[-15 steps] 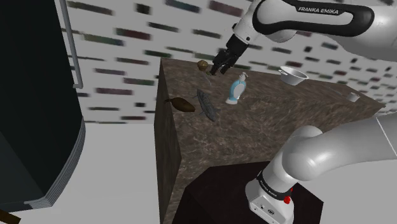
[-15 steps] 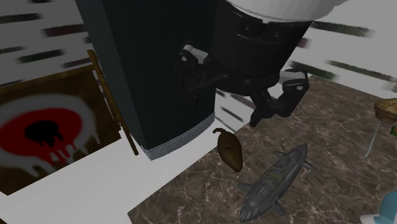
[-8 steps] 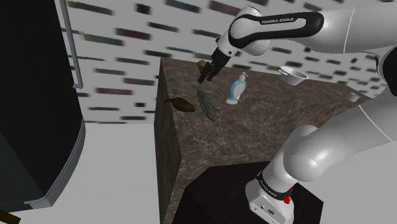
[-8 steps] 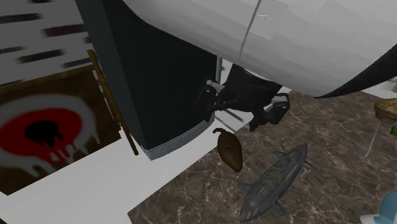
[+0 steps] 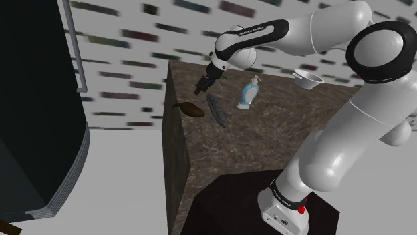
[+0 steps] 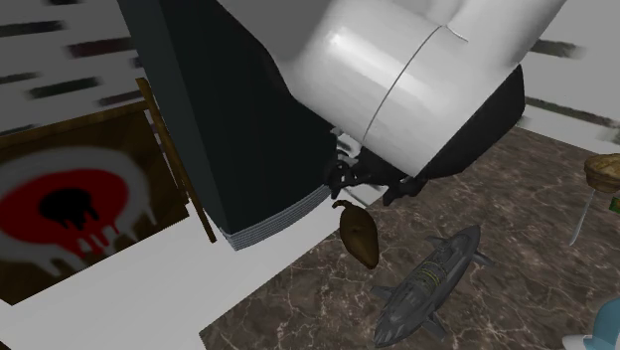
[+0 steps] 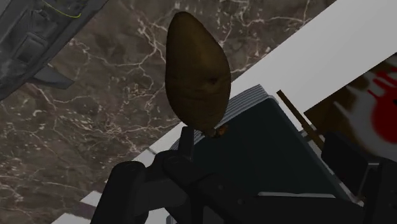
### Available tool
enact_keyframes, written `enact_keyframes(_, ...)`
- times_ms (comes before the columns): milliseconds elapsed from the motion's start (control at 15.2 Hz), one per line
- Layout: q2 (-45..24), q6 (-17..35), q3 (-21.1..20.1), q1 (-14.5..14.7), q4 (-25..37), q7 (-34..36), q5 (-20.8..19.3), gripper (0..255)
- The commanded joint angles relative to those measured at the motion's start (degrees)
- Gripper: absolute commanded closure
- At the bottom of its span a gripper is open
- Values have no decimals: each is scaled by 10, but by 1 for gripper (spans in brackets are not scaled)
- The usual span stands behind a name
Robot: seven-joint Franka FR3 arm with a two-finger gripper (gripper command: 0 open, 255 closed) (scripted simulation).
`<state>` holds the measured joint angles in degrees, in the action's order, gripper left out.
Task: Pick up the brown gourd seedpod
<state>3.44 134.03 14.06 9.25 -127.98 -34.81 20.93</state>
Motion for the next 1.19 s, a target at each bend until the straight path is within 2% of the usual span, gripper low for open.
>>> enact_keyframes(0,-42,9,3,2,23,-41,28,0)
enact_keyframes(330,-158,23,-8,-5,100,-129,94,0)
enact_keyframes(528,-218,24,-21,-15,147,-166,120,0)
enact_keyframes(1122,-255,63,-34,-23,141,-199,151,0)
